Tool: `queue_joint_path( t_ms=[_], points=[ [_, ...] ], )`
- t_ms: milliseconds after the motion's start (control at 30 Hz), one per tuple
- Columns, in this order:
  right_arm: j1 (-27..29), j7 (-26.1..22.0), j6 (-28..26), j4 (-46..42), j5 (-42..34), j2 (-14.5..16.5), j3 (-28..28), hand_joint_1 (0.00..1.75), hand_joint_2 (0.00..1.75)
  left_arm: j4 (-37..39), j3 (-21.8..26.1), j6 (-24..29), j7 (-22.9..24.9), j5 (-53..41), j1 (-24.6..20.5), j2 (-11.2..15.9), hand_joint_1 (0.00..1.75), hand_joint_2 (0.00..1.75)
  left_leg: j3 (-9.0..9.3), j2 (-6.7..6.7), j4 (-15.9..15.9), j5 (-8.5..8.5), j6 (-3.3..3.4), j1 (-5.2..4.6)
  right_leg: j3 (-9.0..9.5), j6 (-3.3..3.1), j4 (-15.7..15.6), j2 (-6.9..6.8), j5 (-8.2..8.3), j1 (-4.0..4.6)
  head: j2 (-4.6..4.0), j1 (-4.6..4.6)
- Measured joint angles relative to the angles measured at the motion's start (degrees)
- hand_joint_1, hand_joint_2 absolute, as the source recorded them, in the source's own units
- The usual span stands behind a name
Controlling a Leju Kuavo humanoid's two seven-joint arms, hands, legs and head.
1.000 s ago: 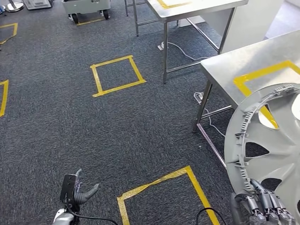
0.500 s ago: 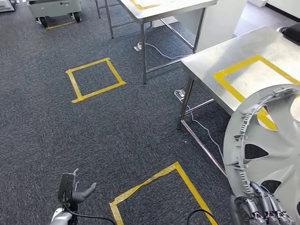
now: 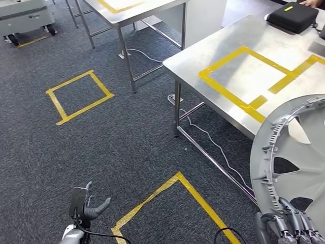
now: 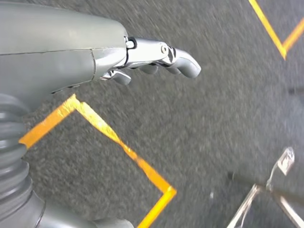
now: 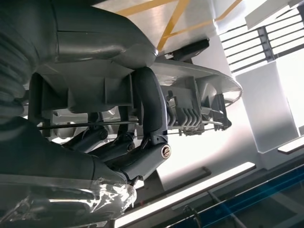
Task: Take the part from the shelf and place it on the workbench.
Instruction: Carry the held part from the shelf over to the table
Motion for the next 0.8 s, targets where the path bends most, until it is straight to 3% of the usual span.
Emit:
queue_joint_path(
  t_ms=[67, 100, 133, 200, 267, 367, 433, 467, 533, 600, 633, 667, 733, 800],
  points=[
    [-0.1, 0.0, 0.0, 0.0, 0.0, -0.2, 0.0, 1.75, 1.75, 0.0, 0.0, 0.1, 0.0, -0.1, 0.2, -0.1, 0.00, 1.75, -4.58, -0.60, 7.3, -2.09, 0.02, 0.01, 0.12, -0.28, 0.0, 1.31, -0.18, 0.01, 0.00, -0.09],
    [-0.1, 0.1, 0.0, 0.0, 0.0, -0.4, 0.0, 1.75, 1.75, 0.0, 0.0, 0.1, 0.0, -0.2, 0.3, -0.1, 0.00, 1.75, -5.89, -0.70, 8.7, -1.54, 0.08, 0.02, 0.27, -0.32, 0.0, 2.02, -0.32, 0.01, -0.01, -0.09],
    [-0.1, 0.3, 0.0, 0.0, 0.0, -0.5, 0.1, 1.75, 1.75, 0.0, 0.0, 0.2, 0.0, -0.4, 0.3, -0.1, 0.00, 1.75, -6.11, -0.80, 7.8, 0.17, 0.18, 0.02, 0.52, -0.29, 0.0, 2.68, -0.52, -0.01, 0.00, -0.11],
    [-0.1, 0.8, 0.0, 0.0, -0.1, -0.9, 0.2, 1.75, 1.75, 0.0, -0.1, 0.4, 0.0, -0.8, 0.2, -0.1, 0.00, 1.75, -3.90, -1.24, 1.4, 5.13, 0.34, 0.09, 1.18, 0.02, 0.0, 3.77, -1.02, -0.11, 0.01, -0.11],
    [-0.3, 1.2, 0.0, 0.0, -0.1, -1.4, 0.4, 1.75, 1.75, 0.0, -0.2, 0.5, 0.0, -1.1, -0.1, -0.2, 0.00, 1.75, -1.37, -1.87, -5.2, 7.59, 0.49, 0.16, 1.53, 0.62, 0.1, 4.63, -1.74, 0.02, 0.01, -0.14],
    [-0.5, 1.8, 0.0, 0.0, -0.1, -2.1, 0.9, 1.75, 1.75, 0.0, -0.3, 0.8, 0.1, -1.6, -0.4, -0.3, 0.00, 1.75, -0.20, -2.01, -7.6, 6.97, 1.38, 0.08, 2.07, 1.57, 0.1, 5.06, -1.98, 0.03, 0.01, -0.11],
    [-0.6, 2.3, 0.0, 0.1, -0.1, -2.5, 1.4, 1.75, 1.75, 0.0, -0.5, 1.4, 0.1, -2.3, -0.5, -0.4, 0.00, 1.75, 0.91, -1.86, -7.8, 6.40, 2.26, 0.07, 1.91, 2.08, 1.6, 3.59, -2.55, 0.05, 0.01, -0.01],
    [-0.7, 2.6, 0.0, 0.1, -0.1, -2.8, 1.5, 1.75, 1.75, 0.0, -0.6, 1.8, 0.2, -2.6, -0.5, -0.4, 0.00, 1.75, 1.60, -1.79, -7.8, 6.12, 2.58, 0.03, 0.97, 2.24, 3.7, 2.56, -3.53, 0.07, 0.00, 0.08],
    [-0.9, 3.0, 0.0, 0.2, -0.1, -3.3, 1.8, 1.75, 1.75, 0.0, -0.8, 2.4, 0.2, -3.3, -0.4, -0.4, 0.00, 1.75, 2.61, -1.60, -7.9, 5.31, 2.94, -0.14, -2.89, 2.48, 10.4, 0.87, -6.04, 0.16, 0.00, 0.20],
    [-1.1, 3.6, 0.0, 0.3, 0.0, -3.9, 2.2, 1.75, 1.75, 0.0, -1.3, 2.8, 0.2, -4.0, -0.2, -0.4, 0.00, 1.75, 3.65, -1.44, -7.8, 4.39, 3.00, -0.24, -6.73, 2.52, 15.2, 0.49, -7.05, 0.15, 0.00, 0.24],
    [-1.1, 3.9, 0.0, 0.4, 0.0, -4.1, 2.5, 1.75, 1.75, 0.0, -1.5, 3.0, 0.2, -4.3, -0.1, -0.4, 0.00, 1.75, 4.39, -1.39, -7.8, 3.82, 2.97, -0.26, -7.33, 2.48, 14.8, 0.42, -6.15, 0.15, -0.01, 0.27],
    [-1.1, 4.2, 0.0, 0.5, 0.0, -4.4, 2.8, 1.75, 1.75, 0.0, -1.7, 3.1, 0.2, -4.5, 0.0, -0.4, 0.00, 1.75, 5.29, -1.36, -7.8, 3.17, 2.89, -0.26, -6.96, 2.41, 12.5, 0.35, -4.33, 0.15, -0.01, 0.27],
    [-1.2, 4.5, 0.0, 0.7, 0.1, -4.8, 3.4, 1.75, 1.75, 0.0, -2.0, 3.3, 0.2, -4.8, 0.0, -0.4, 0.00, 1.75, 7.02, -1.22, -7.9, 1.77, 2.56, -0.30, -5.02, 2.24, 5.6, -0.08, 0.24, 0.25, -0.01, 0.27],
    [-1.4, 4.6, -0.1, 0.8, 0.1, -5.1, 3.8, 1.75, 1.75, 0.0, -2.1, 3.4, 0.2, -4.9, -0.1, -0.4, 0.00, 1.75, 7.89, -1.01, -8.2, 0.84, 1.99, -0.37, -3.80, 1.69, 1.7, -0.31, 2.13, 0.58, -0.01, 0.22]
  ],
)
